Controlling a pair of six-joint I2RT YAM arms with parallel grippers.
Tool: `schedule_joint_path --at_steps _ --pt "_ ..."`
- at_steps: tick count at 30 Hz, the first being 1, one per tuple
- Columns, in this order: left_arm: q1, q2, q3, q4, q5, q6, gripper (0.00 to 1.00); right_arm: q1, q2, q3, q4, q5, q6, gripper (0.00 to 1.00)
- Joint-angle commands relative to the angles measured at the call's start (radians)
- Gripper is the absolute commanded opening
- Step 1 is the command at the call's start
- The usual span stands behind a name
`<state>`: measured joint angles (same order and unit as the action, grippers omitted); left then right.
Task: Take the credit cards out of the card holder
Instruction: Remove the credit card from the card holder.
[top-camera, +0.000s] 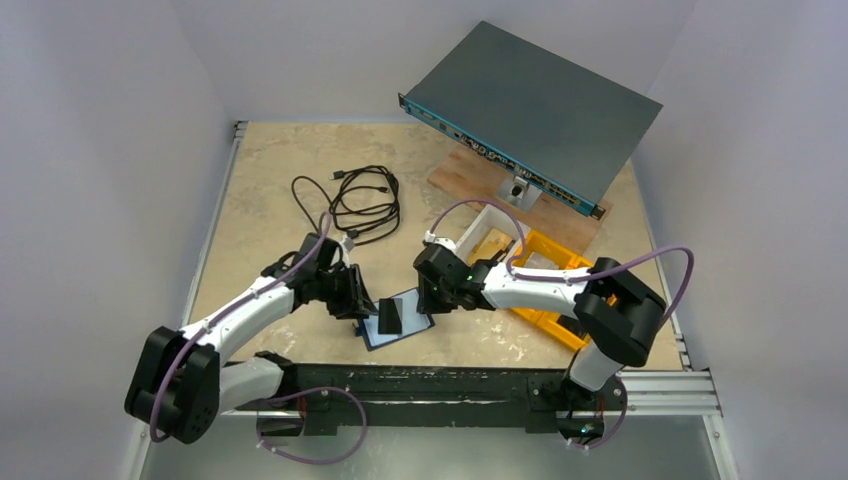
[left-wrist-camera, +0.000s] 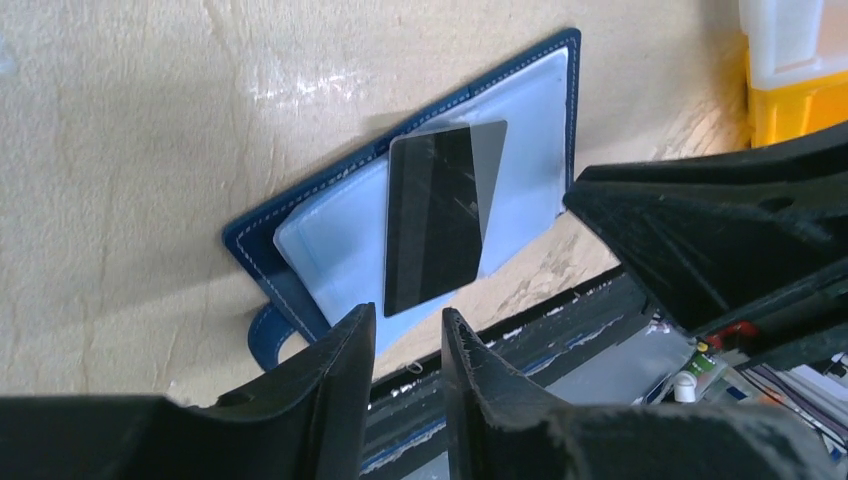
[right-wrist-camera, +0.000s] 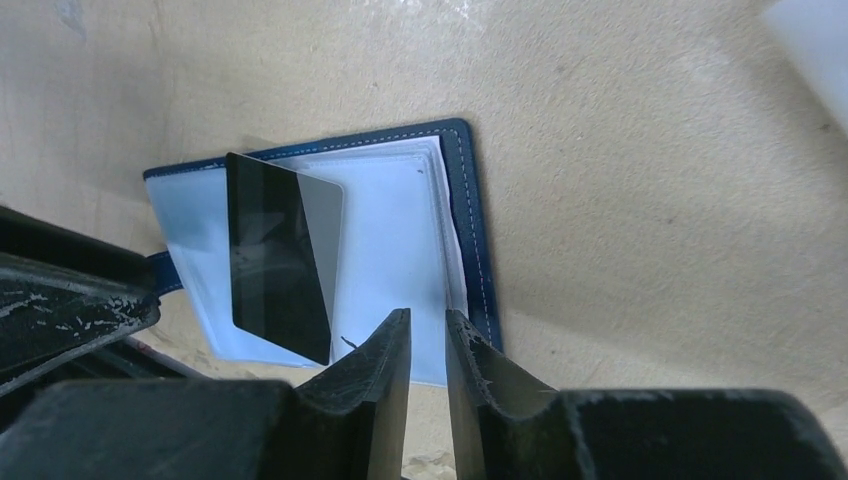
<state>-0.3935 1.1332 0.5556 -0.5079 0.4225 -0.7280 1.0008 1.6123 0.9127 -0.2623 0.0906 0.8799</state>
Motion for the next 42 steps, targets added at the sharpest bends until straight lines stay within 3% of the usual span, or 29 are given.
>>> schedule_joint_path --at_steps 1,20,42 --pt "0.002 0.047 -0.025 0.144 0.036 -0.033 0.31 0.019 0.029 0.041 0.030 -0.001 -0.022 0.18" --pt "0.002 0.196 -0.096 0.290 0.044 -0.063 0.32 0.039 0.120 0.039 0.015 0.005 -0.033 0.05" --pt "0.005 0.062 -0.066 0.273 0.111 -0.137 0.20 0.071 0.169 0.086 -0.034 0.038 -0.042 0.00"
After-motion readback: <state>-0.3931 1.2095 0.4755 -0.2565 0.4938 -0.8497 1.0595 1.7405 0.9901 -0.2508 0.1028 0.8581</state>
